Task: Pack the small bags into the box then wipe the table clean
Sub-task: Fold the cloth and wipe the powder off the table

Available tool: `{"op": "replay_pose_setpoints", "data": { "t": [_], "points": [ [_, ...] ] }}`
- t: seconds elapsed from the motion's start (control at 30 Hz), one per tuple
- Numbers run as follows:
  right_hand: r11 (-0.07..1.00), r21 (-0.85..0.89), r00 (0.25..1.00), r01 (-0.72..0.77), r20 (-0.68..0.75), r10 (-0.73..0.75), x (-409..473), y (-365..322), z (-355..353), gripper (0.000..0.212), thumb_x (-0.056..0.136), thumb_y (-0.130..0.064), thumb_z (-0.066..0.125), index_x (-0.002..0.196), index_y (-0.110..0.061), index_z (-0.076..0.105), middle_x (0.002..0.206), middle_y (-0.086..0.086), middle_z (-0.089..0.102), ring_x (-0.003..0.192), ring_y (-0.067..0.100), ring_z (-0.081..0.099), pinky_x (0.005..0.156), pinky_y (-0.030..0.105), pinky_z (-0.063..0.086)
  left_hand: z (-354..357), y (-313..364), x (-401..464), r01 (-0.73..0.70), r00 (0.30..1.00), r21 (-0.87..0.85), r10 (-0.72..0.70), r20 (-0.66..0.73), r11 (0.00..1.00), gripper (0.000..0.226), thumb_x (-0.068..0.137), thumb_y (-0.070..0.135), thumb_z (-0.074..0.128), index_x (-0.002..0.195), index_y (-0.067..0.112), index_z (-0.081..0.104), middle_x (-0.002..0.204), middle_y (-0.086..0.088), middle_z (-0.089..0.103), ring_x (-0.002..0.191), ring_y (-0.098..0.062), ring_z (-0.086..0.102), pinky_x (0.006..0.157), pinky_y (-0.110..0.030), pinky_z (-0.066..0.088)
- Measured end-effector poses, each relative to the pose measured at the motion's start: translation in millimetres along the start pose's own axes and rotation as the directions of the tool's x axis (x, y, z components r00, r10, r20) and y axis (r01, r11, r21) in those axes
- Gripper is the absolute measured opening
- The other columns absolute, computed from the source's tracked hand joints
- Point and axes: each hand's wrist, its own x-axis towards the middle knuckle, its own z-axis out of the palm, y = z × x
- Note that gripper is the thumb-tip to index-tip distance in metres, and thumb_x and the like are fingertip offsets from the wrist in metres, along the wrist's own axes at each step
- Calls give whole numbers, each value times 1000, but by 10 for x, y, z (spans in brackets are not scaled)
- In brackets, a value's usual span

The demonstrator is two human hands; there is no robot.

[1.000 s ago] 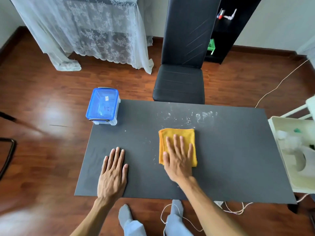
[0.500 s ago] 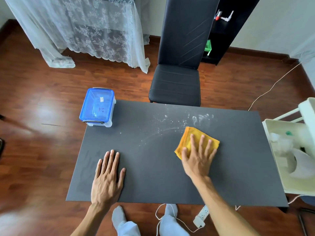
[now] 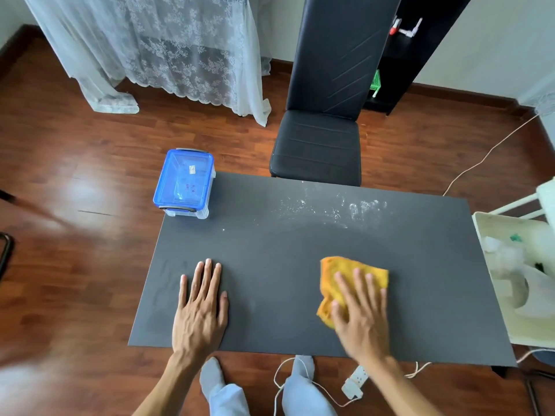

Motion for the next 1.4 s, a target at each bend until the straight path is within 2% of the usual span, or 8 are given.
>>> {"op": "replay_pose_setpoints", "data": {
  "t": [0.17,0.33,0.5,0.7,0.83,1.0,1.17,1.4],
  "points": [
    [827,158,827,-540,-86,556,967,-290,-29,64,94,-48,31,154,-26,43,164,15,30,154,39,20,121,66,11,31,-14,7,-13,1000,-14,13,-2,1000,61,100,37,24,154,9,24,163,-6,20,153,-21,9,122,-50,15],
    [997,47,992,-65,-109,70,794,-1314,294,58,96,-43,49,152,-28,45,163,12,35,152,39,27,122,65,16,30,-61,16,-36,999,-26,36,-10,999,59,101,34,21,154,10,22,163,-6,19,153,-21,10,123,-49,14],
    [949,42,949,312,41,-313,-139,-1095,414,66,96,-49,48,157,-44,25,170,-5,17,158,24,12,124,56,15,34,-98,-13,-46,999,-33,46,-15,998,59,99,28,21,154,7,20,163,-7,17,152,-22,10,122,-49,14],
    [998,22,998,-62,0,62,-270,232,-6,57,95,-49,42,149,-33,49,164,2,35,152,31,31,118,62,27,47,-50,6,-13,1000,-30,13,-5,999,61,99,31,21,153,3,21,162,-12,20,152,-24,12,122,-50,16],
    [844,111,839,-525,-99,535,442,-121,-29,64,94,-47,31,151,-23,47,161,18,35,151,42,27,118,68,19,53,-53,18,-6,1000,-10,6,-4,1000,60,100,30,19,153,4,21,163,-11,20,152,-22,10,123,-49,15],
    [999,14,992,-38,-117,39,464,-1242,264,58,96,-41,49,151,-23,47,161,17,37,150,44,30,119,69,23,46,-68,13,-7,1000,-16,7,-3,1000,58,100,27,20,153,4,22,163,-10,20,152,-21,10,123,-47,14],
    [924,99,926,370,44,-376,-471,-1018,340,63,94,-44,54,154,-43,35,168,-4,25,156,25,19,123,55,20,42,-83,-6,-21,1000,-48,20,-19,999,57,102,29,16,153,3,23,163,-9,19,152,-20,11,123,-46,13],
    [982,32,983,-184,-19,185,-369,676,-181,56,100,-49,34,147,-25,53,160,8,39,147,38,38,115,64,31,9,-79,20,-20,999,-73,18,-35,997,58,102,32,20,152,3,27,162,-10,23,152,-21,13,123,-47,14]
  ]
}}
